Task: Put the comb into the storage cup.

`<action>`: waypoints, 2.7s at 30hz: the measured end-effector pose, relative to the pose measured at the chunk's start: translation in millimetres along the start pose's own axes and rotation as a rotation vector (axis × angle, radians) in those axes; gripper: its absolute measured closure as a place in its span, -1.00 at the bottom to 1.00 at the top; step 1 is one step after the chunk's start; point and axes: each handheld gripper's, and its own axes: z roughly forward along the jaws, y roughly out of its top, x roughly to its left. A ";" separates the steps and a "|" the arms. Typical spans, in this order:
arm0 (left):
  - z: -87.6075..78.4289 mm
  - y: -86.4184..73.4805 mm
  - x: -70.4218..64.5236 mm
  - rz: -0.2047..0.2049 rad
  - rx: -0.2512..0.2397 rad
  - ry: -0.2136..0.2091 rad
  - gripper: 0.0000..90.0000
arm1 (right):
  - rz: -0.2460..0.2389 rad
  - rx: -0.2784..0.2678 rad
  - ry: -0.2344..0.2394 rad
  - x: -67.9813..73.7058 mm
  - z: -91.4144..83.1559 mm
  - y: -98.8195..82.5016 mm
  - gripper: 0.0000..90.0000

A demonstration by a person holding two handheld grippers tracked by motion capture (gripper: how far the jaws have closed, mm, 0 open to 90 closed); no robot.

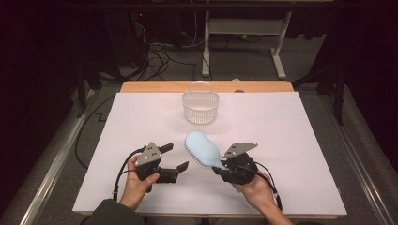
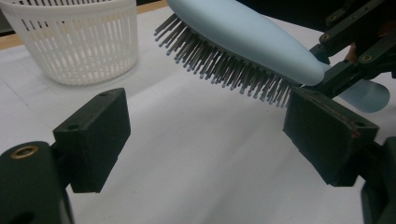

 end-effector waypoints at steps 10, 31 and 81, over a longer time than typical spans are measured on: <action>11.6 3.6 -5.5 -0.009 0.005 -0.034 -0.65 | -0.007 0.000 0.002 3.1 3.2 1.4 0.56; 25.7 7.7 -11.5 -0.069 0.033 -0.084 -0.73 | -0.026 -0.013 -0.017 9.9 7.6 4.1 0.56; 9.2 16.2 -1.0 -0.264 -0.044 -0.179 -0.16 | -0.149 -0.024 -0.082 27.3 19.2 18.4 0.56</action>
